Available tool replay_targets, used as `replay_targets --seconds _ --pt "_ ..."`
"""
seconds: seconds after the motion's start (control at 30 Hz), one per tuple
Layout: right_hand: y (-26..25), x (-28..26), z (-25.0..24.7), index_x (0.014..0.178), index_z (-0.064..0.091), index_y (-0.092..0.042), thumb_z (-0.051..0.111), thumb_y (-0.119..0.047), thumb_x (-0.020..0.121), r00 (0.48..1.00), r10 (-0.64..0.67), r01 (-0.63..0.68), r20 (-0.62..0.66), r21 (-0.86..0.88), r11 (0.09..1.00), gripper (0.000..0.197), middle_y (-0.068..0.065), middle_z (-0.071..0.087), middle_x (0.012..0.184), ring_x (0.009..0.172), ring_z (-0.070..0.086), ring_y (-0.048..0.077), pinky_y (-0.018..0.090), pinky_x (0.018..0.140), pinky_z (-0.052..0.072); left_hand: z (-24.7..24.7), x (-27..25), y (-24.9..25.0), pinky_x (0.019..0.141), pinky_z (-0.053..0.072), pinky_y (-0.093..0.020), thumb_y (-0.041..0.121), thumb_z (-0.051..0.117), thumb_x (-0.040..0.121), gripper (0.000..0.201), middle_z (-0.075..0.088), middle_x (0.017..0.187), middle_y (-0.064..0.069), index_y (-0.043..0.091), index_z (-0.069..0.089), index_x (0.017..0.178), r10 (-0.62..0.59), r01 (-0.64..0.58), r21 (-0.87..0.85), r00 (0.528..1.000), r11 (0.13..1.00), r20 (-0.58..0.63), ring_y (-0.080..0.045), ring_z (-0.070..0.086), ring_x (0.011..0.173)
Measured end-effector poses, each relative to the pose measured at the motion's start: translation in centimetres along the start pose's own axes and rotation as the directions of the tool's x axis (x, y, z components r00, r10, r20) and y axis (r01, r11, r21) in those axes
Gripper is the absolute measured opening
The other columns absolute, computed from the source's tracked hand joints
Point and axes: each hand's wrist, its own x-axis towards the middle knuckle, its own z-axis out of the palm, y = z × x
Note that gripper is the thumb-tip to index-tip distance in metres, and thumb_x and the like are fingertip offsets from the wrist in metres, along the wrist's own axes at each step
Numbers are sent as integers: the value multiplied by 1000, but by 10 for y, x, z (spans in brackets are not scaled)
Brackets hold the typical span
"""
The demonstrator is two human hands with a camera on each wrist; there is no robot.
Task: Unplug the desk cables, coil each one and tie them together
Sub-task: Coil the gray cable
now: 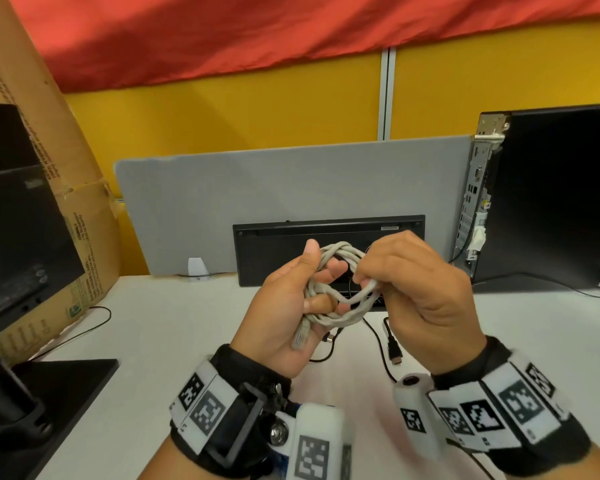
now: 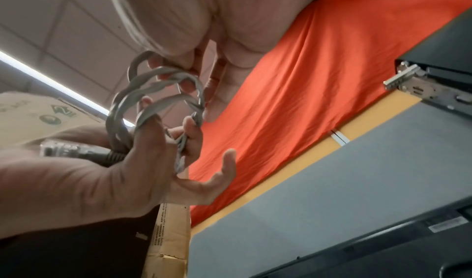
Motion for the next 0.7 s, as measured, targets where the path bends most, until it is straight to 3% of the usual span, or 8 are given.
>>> replay_targets --seconds 0.1,0.2,0.27,0.33,0.4,0.47,0.63,0.7 --pt "0 -2 3 84 70 -1 48 -3 92 998 14 -11 -60 38 999 23 6 65 81 78 60 24 35 72 50 -1 0 0 60 54 -27 44 49 94 38 61 62 4 9 60 84 -26 27 -36 999 999 20 -3 34 36" --pt "-4 -5 9 89 65 -8 46 -6 95 970 204 -181 -133 164 970 20 1 63 79 71 62 20 34 63 52 0 1 -1 55 53 -25 41 49 96 40 62 71 0 7 67 87 13 -12 -31 999 999 31 -3 34 37" --pt "-8 -6 15 91 61 -14 45 -15 99 886 435 -370 -162 321 872 19 -2 65 80 69 67 17 30 58 56 0 1 -4 58 54 -28 38 47 97 39 65 82 -6 6 69 100 99 -102 86 994 991 34 -4 40 41" --pt "-10 -6 19 90 60 -11 44 -18 101 750 650 -519 -123 502 692 21 9 67 86 72 70 21 31 57 59 -1 1 -7 60 55 -32 34 43 100 38 67 82 -12 5 67 107 205 -195 332 979 923 5 -10 55 49" --pt "-7 -3 18 87 60 -8 46 -20 101 650 755 -587 -85 574 571 23 19 65 84 71 71 26 35 56 59 -3 1 -9 66 57 -38 28 43 102 33 67 76 -11 9 69 98 291 -238 578 957 780 1 -17 62 61" --pt "-3 0 15 80 60 -11 47 -21 100 612 784 -626 -106 541 562 26 11 65 72 61 68 19 29 51 56 -3 2 -11 75 55 -44 22 45 101 30 66 72 -6 12 67 82 332 -250 690 943 679 15 -19 63 69" --pt "7 3 7 81 52 -7 41 -17 99 358 932 -637 58 745 198 23 19 69 66 67 71 38 41 59 58 0 4 -20 73 55 -33 10 40 102 30 54 60 1 10 56 77 261 -239 552 965 799 39 -17 62 64" --pt "12 2 1 82 55 -4 44 -16 99 328 940 -711 94 680 180 24 20 70 67 63 72 35 36 55 57 3 3 -24 66 51 -32 10 38 103 30 42 55 3 8 53 77 232 -221 450 972 865 32 -11 43 49"
